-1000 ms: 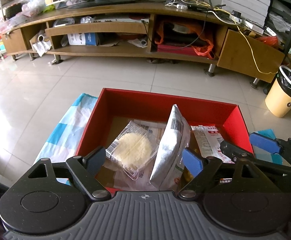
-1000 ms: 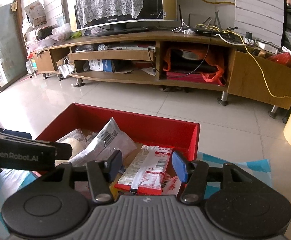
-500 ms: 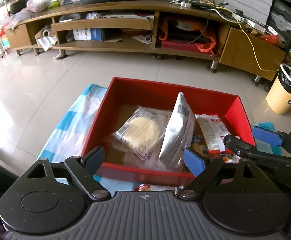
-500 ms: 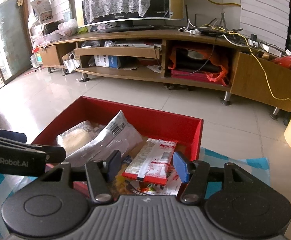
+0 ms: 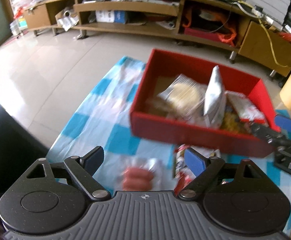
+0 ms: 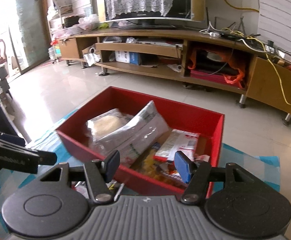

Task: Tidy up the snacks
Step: 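Move both tools back to the remaining snacks on the cloth, then grasp the red Trolli gummy bag with the right gripper, then grasp the clear seaweed snack bag with the left gripper while the right lifts the Trolli bag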

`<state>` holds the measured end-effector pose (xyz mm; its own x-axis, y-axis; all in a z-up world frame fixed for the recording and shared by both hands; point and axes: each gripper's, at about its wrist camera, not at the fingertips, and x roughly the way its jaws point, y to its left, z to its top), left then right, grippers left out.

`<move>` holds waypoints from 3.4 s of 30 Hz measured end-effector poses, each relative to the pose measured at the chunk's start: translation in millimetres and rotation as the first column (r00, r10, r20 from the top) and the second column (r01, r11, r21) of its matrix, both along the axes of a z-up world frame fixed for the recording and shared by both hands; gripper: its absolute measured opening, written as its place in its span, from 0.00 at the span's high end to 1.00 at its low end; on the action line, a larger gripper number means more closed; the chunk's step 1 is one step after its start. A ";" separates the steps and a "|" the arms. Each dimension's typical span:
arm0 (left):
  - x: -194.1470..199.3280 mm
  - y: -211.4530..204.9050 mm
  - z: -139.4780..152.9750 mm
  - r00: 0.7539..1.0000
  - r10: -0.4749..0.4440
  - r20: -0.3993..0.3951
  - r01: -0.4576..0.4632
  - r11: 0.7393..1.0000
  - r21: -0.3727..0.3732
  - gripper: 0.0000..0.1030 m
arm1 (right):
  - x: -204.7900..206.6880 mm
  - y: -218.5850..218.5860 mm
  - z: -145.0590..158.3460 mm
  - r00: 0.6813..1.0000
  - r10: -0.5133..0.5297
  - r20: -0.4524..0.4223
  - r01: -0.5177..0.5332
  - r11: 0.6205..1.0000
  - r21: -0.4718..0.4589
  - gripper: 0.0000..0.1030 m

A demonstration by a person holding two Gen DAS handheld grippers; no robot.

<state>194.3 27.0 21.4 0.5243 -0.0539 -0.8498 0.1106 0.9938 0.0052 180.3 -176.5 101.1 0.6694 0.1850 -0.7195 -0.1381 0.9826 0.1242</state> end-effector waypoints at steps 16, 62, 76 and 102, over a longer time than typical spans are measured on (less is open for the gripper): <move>-18.7 60.3 0.2 0.995 0.092 -0.039 -0.094 0.994 -0.061 0.11 | -28.9 54.8 -31.9 0.947 0.303 -0.106 -0.295 0.952 0.084 0.36; -81.6 -7.9 -66.6 0.857 -0.456 -0.241 0.465 0.885 -0.021 0.10 | -42.6 30.5 -71.6 0.879 0.374 -0.295 -0.368 0.927 0.077 0.46; -81.1 -19.1 -82.5 0.830 -0.511 -0.223 0.535 0.843 0.060 0.01 | -49.1 44.0 -80.7 0.853 0.452 -0.260 -0.438 0.892 0.112 0.00; -96.3 -30.6 -66.1 0.864 -0.468 -0.186 0.486 0.871 0.070 0.15 | -74.8 13.2 -54.6 0.945 0.241 -0.223 -0.247 0.969 0.001 0.51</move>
<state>98.0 -3.5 -44.7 0.3172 -0.1641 -0.9341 0.5798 0.8130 0.0541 105.5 -163.3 46.5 0.4306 0.3015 -0.8507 -0.3460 0.9257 0.1530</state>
